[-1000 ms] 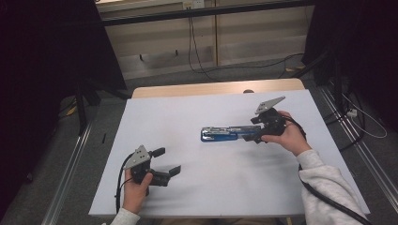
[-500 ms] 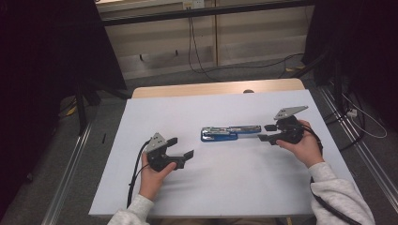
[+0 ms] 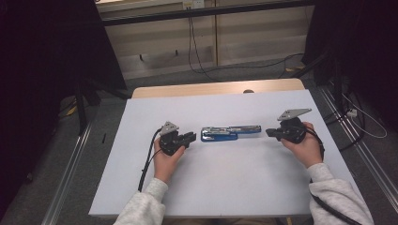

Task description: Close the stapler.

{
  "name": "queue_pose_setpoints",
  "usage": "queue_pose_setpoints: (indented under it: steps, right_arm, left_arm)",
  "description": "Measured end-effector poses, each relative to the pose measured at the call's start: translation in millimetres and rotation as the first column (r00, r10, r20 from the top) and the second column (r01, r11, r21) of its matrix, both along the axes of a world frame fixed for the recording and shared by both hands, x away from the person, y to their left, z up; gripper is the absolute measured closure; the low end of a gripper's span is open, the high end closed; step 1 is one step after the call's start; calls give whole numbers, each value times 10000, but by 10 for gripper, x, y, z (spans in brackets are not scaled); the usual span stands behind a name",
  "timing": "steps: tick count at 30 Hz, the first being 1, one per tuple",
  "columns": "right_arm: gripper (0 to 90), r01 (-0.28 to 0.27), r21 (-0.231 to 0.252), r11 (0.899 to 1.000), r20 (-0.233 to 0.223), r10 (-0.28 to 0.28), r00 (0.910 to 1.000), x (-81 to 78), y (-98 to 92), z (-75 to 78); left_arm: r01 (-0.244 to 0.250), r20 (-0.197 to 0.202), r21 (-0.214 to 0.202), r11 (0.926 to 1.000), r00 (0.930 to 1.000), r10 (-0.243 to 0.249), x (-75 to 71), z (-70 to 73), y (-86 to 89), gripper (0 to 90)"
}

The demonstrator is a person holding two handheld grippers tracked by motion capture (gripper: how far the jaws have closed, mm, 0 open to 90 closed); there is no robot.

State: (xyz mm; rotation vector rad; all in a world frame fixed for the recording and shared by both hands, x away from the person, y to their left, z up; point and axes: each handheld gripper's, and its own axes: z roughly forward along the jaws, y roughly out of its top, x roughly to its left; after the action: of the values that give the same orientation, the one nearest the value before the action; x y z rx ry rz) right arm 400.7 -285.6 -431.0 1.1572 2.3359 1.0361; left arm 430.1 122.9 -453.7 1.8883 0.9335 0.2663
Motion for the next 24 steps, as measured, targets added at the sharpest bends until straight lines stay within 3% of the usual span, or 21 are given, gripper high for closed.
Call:
queue_pose_setpoints:
  steps: [5, 6, 10, 11, 14, 19, 24]
  right_arm:
    - [900, 143, -407, 9991, -298, -155, 9994, 81, 14, -105]
    - [900, 227, -506, 9985, -312, -243, 9992, 112, 16, -121]
    - [900, 280, -514, 9983, -273, -294, 9992, 155, 38, -130]
    - [900, 293, -622, 9976, -247, -309, 9992, 164, 56, -137]
    - [900, 129, -1037, 9945, -361, -167, 9992, 202, 122, -173]
    - [900, -69, -1242, 9922, -404, 19, 9992, 226, 190, -192]
    - [900, -172, -1359, 9906, -381, 121, 9992, 237, 214, -189]
  left_arm:
    - [19, -235, 313, 9995, 9997, -11, 87, -58, -96, 863]
    - [3, -300, 784, 9969, 9995, 21, 126, -92, -133, 864]
    - [249, -268, 1103, 9936, 9994, -221, 177, -86, -164, 864]
    - [269, -429, 1033, 9943, 9988, -226, 189, -93, -180, 867]
    - [327, -565, 1490, 9883, 9981, -245, 216, -103, -224, 869]
    - [473, -877, 1473, 9880, 9955, -346, 271, -106, -254, 869]
    - [307, -845, 1562, 9872, 9963, -177, 311, -103, -296, 870]
